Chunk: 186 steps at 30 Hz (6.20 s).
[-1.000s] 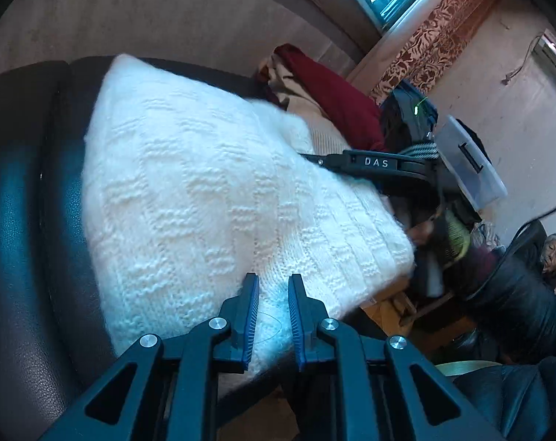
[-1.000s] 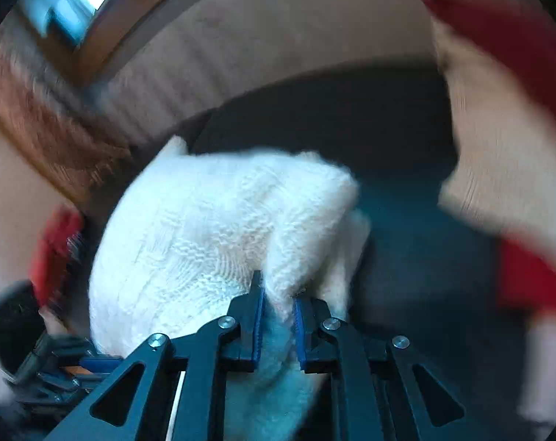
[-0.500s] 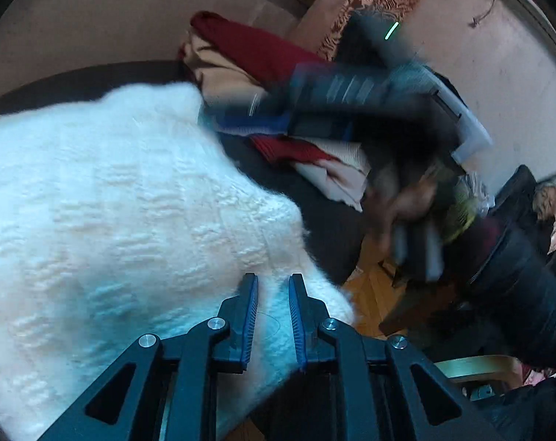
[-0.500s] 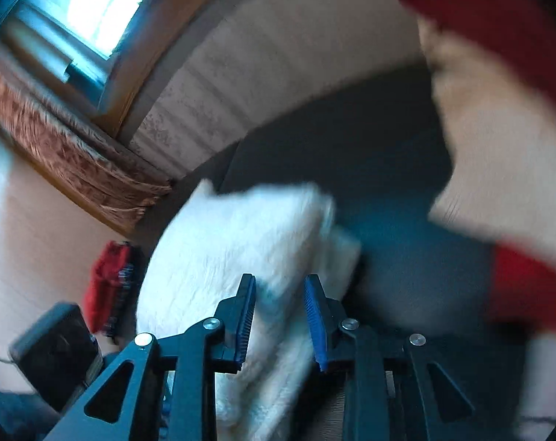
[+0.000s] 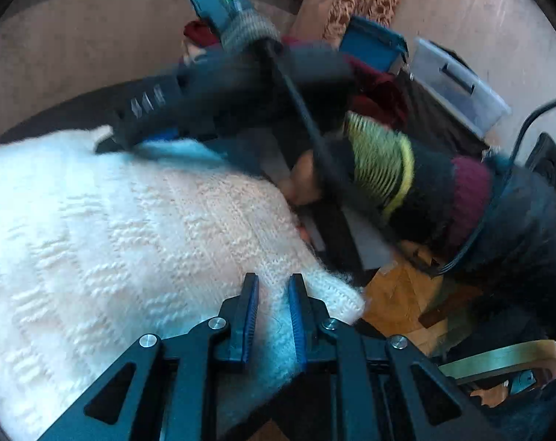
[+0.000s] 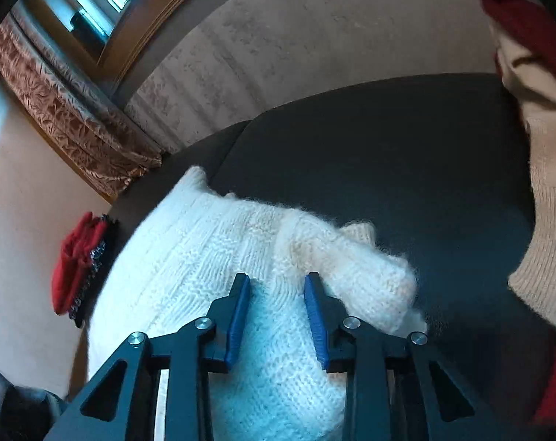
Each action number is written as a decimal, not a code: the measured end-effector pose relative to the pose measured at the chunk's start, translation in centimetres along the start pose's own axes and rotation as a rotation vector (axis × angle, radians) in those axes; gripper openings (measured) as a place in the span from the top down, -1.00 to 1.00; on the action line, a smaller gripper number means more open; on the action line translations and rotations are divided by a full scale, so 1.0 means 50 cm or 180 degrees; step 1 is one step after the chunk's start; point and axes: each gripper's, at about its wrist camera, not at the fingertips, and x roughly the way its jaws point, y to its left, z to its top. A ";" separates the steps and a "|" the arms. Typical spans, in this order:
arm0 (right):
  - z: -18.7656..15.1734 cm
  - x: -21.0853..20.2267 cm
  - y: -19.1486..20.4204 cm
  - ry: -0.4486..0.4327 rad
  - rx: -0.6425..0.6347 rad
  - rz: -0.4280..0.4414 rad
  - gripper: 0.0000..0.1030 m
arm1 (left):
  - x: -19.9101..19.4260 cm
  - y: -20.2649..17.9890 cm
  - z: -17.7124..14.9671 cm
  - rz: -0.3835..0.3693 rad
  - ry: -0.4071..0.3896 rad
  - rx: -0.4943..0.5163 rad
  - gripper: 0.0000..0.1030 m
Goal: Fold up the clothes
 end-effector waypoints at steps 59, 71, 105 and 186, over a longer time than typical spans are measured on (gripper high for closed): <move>-0.173 -0.069 0.092 -0.0184 -0.1076 -0.0522 -1.00 | -0.059 0.223 0.027 0.1337 -0.0580 -0.0878 0.54; -0.172 -0.112 0.097 -0.0271 -0.0791 -0.0559 -1.00 | -0.109 0.235 0.012 0.1108 -0.0921 -0.1130 0.54; -0.149 -0.112 0.028 0.0557 0.0097 0.0369 -1.00 | -0.039 0.527 0.031 -0.0883 -0.0372 -0.1935 -0.14; -0.035 0.485 1.206 0.0855 -0.3074 0.1398 -0.46 | -0.917 0.756 -0.432 0.3330 -0.1630 -0.3603 0.11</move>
